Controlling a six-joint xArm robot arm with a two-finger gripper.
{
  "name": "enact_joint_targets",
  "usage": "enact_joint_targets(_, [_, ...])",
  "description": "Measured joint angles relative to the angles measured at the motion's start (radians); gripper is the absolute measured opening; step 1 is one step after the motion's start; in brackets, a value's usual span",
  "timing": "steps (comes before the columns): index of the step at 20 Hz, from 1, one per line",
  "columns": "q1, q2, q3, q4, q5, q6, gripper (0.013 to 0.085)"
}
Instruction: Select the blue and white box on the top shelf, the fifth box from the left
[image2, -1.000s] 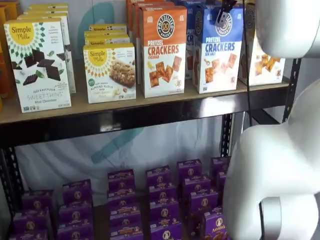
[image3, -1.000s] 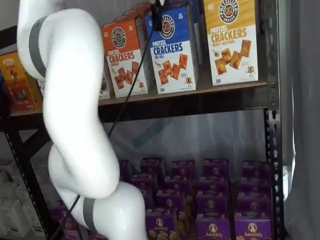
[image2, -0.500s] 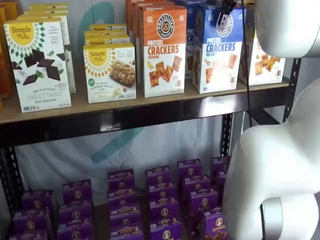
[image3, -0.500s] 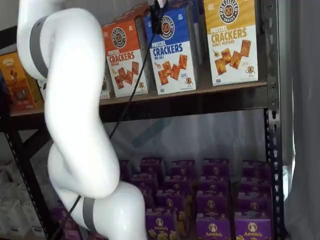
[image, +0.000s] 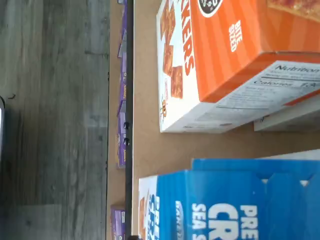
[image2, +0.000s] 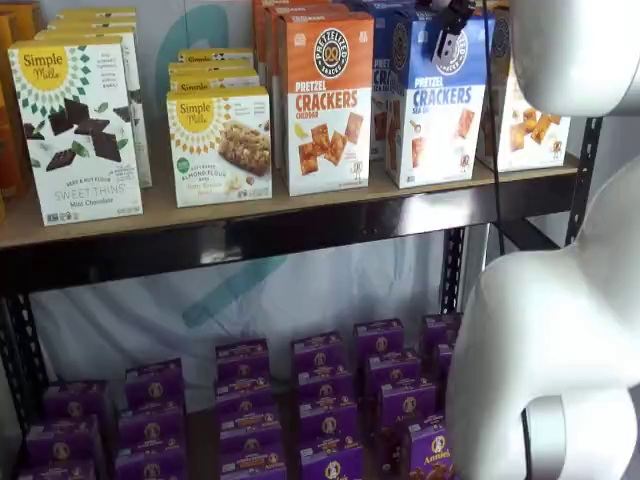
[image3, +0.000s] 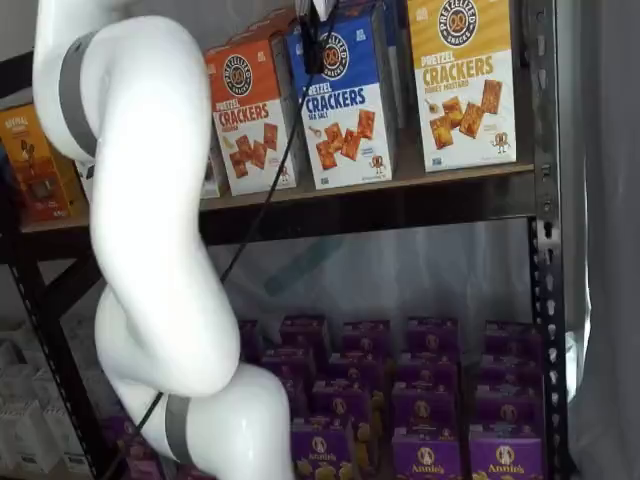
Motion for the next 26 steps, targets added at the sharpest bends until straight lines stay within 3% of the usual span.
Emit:
enact_joint_targets(4, [-0.002, 0.000, 0.002, 0.001, 0.005, -0.001, 0.0850])
enact_joint_targets(10, [-0.003, -0.001, 0.006, 0.004, 0.007, -0.002, 0.0690])
enact_joint_targets(17, [-0.002, -0.005, 0.011, 0.006, 0.001, -0.001, 0.0690])
enact_joint_targets(21, [-0.004, -0.007, 0.013, 0.006, 0.001, -0.002, 0.0570])
enact_joint_targets(26, [-0.005, -0.010, 0.014, 0.009, 0.002, -0.003, 0.0570])
